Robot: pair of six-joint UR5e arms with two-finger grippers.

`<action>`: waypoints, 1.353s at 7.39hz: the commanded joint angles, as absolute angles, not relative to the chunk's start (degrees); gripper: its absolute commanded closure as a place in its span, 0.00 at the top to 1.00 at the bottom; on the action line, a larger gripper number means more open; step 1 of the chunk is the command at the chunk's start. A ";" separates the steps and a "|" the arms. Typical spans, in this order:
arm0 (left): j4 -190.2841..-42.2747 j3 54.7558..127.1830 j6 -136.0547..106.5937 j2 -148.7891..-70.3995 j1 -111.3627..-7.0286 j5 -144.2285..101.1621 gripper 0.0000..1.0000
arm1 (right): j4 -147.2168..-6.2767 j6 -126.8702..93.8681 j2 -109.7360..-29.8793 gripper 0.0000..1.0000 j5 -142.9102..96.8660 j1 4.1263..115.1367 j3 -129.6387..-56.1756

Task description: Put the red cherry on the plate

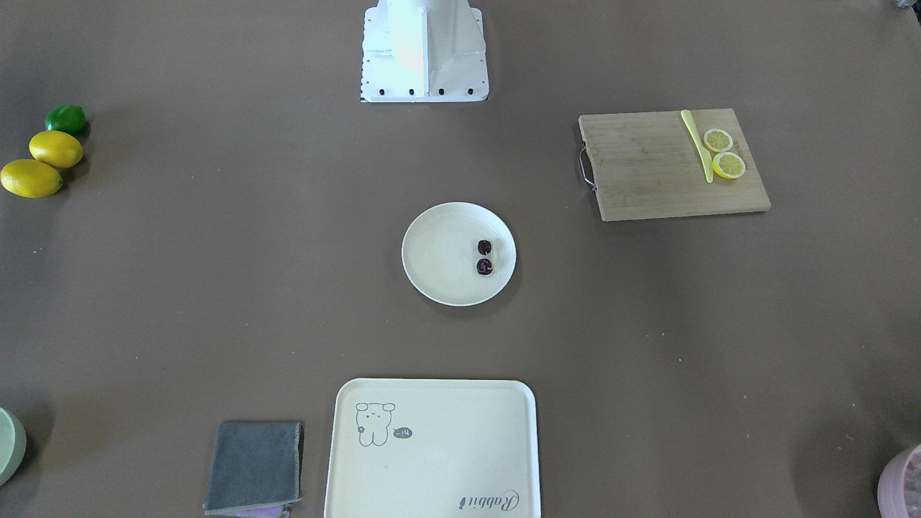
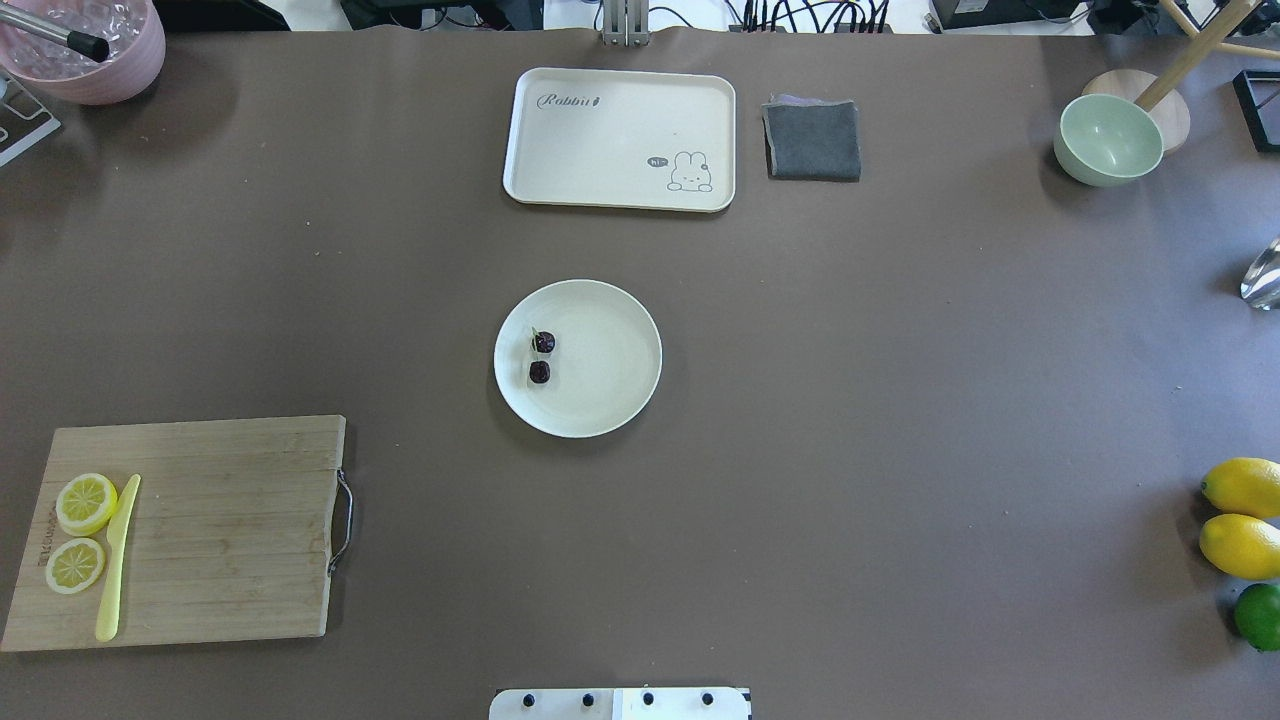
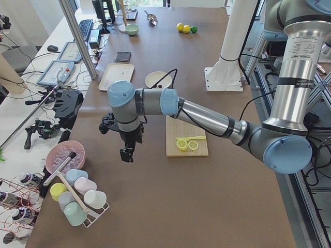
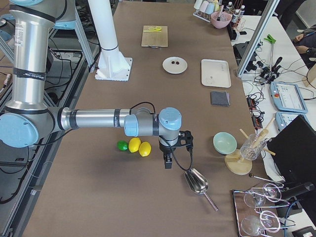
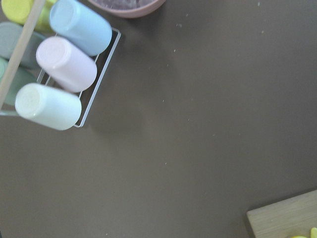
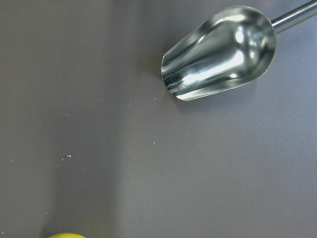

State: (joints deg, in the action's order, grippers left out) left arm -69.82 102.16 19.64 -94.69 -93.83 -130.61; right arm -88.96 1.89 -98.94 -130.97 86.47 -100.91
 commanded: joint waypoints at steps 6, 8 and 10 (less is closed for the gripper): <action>-92.73 97.21 7.47 -79.72 -94.22 -136.23 0.98 | -88.60 1.93 -99.40 1.00 -130.17 86.57 -100.90; -92.64 96.85 7.47 -79.72 -94.31 -135.97 0.98 | -88.51 1.85 -99.40 1.00 -130.17 86.57 -100.90; -92.72 96.24 7.65 -79.72 -94.31 -135.44 0.98 | -88.51 1.85 -99.40 1.00 -130.08 86.57 -100.99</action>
